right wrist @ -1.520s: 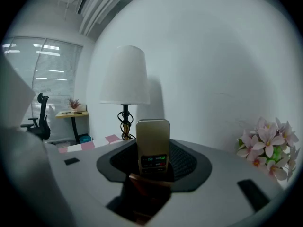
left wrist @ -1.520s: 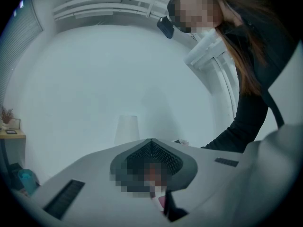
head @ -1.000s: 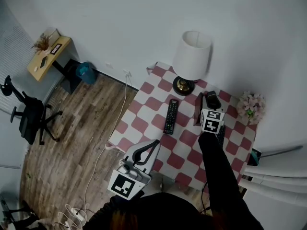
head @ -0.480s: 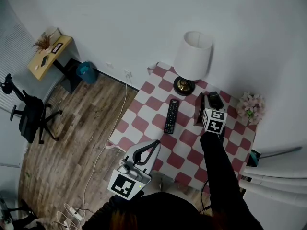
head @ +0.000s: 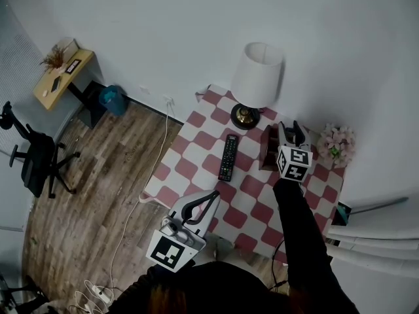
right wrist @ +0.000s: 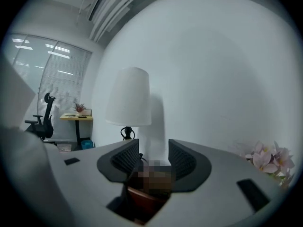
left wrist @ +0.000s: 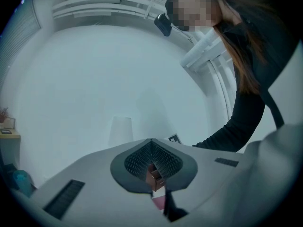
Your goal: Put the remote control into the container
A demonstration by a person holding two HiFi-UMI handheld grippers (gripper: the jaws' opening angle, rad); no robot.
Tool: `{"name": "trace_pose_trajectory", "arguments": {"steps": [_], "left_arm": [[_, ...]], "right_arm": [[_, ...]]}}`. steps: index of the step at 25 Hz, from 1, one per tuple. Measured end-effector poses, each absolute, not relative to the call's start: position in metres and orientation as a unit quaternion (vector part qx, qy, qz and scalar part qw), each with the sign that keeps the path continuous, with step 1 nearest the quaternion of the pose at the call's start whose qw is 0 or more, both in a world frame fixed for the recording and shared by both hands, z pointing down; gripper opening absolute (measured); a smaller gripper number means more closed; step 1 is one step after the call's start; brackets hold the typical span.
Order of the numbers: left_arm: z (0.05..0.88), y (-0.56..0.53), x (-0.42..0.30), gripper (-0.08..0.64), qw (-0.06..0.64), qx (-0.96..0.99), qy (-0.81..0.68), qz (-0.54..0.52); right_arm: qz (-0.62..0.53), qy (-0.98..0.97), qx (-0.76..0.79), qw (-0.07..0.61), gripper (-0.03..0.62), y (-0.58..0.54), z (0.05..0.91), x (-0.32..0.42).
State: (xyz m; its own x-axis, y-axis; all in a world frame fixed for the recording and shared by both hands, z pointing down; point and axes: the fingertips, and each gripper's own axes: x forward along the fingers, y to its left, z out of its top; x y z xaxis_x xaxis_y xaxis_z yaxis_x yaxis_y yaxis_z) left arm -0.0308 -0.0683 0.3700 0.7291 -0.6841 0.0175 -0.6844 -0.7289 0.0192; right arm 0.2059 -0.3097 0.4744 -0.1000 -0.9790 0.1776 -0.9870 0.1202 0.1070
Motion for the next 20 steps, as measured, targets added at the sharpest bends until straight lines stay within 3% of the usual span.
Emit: {"name": "trace_pose_trajectory", "arguments": {"steps": [9, 20], "left_arm": [[0.364, -0.065, -0.027, 0.002, 0.004, 0.934, -0.357, 0.000], [0.360, -0.060, -0.015, 0.002, 0.001, 0.940, -0.342, -0.007]], "right_arm": [[0.001, -0.739, 0.668, 0.086, 0.035, -0.298, 0.456, 0.212], [-0.057, -0.756, 0.651, 0.031, 0.016, -0.266, 0.414, 0.208]]}}
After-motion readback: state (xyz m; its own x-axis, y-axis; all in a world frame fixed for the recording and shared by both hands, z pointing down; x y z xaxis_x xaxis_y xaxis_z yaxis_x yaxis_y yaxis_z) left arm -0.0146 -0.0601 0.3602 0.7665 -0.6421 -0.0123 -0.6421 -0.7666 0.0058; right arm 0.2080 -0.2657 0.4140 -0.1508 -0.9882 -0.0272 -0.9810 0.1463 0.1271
